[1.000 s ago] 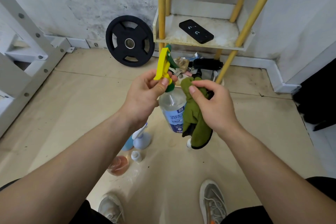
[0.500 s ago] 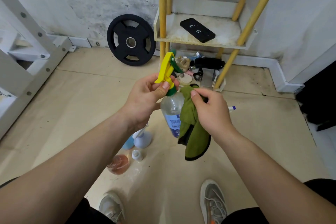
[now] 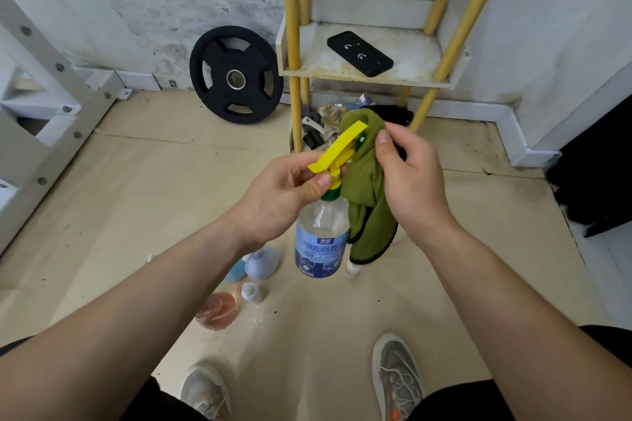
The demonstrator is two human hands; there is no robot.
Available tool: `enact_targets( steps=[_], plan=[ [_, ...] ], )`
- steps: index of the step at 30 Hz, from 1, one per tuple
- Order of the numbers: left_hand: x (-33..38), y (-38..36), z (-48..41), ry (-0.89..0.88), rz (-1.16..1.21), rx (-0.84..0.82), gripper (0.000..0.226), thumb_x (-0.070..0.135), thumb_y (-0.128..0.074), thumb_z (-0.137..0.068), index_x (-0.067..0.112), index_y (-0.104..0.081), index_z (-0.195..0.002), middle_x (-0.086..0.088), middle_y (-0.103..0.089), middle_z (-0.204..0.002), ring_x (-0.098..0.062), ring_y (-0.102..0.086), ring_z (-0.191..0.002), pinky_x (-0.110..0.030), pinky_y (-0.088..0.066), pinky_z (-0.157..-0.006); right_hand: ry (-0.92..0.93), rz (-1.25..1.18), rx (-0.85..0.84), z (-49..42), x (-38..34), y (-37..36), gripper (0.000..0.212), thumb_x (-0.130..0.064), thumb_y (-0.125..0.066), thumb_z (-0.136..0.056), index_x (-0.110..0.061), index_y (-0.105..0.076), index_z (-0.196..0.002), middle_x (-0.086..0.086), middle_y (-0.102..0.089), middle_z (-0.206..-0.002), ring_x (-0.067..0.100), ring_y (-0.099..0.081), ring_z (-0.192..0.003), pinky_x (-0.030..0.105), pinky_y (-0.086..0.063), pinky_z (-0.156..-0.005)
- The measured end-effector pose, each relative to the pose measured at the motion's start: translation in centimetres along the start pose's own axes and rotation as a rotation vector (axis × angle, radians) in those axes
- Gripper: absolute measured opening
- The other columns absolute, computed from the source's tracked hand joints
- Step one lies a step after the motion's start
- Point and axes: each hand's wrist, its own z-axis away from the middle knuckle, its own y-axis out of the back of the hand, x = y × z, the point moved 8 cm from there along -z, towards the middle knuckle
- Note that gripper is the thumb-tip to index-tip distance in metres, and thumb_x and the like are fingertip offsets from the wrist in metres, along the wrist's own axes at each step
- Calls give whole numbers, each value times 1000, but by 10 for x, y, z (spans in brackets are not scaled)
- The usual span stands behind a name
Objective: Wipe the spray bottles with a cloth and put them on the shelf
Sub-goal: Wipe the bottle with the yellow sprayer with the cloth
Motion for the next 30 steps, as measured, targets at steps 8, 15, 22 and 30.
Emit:
enact_targets(
  steps=[8, 15, 22, 30],
  plan=[
    [-15, 14, 1, 62, 145, -42, 29, 11, -44, -97, -3, -61, -116, -17, -65, -107, -25, -63, -102, -35, -49, -97, -283, 68, -308, -4, 38, -13, 41, -21, -48, -105, -21, -60, -65, 2, -55, -73, 19, -54, -75, 37, -39, -77],
    [-22, 13, 2, 117, 52, 66, 21, 7, -55, -98, -1, -64, -114, -5, -74, -98, -13, -69, -94, -21, -52, -82, 2, 184, 16, 1, -8, 1, 28, -27, -50, -106, -28, -64, -82, -20, -57, -67, -3, -53, -67, 17, -38, -61],
    [-22, 46, 3, 209, 169, 431, 18, 14, -51, -103, 11, -69, -102, 0, -73, -93, -14, -71, -90, -43, -60, -76, 192, 584, -165, 44, -1, -51, 39, -39, -39, -102, -22, -70, -118, -2, -56, -101, 25, -56, -92, 40, -50, -75],
    [-15, 53, 5, 267, 243, 491, 21, 20, -49, -105, 16, -68, -96, 2, -72, -94, -16, -69, -90, -49, -52, -87, -268, 321, -207, 24, 56, -31, 45, -35, -50, -105, -9, -57, -69, 1, -57, -62, 19, -54, -65, 35, -40, -67]
  ],
)
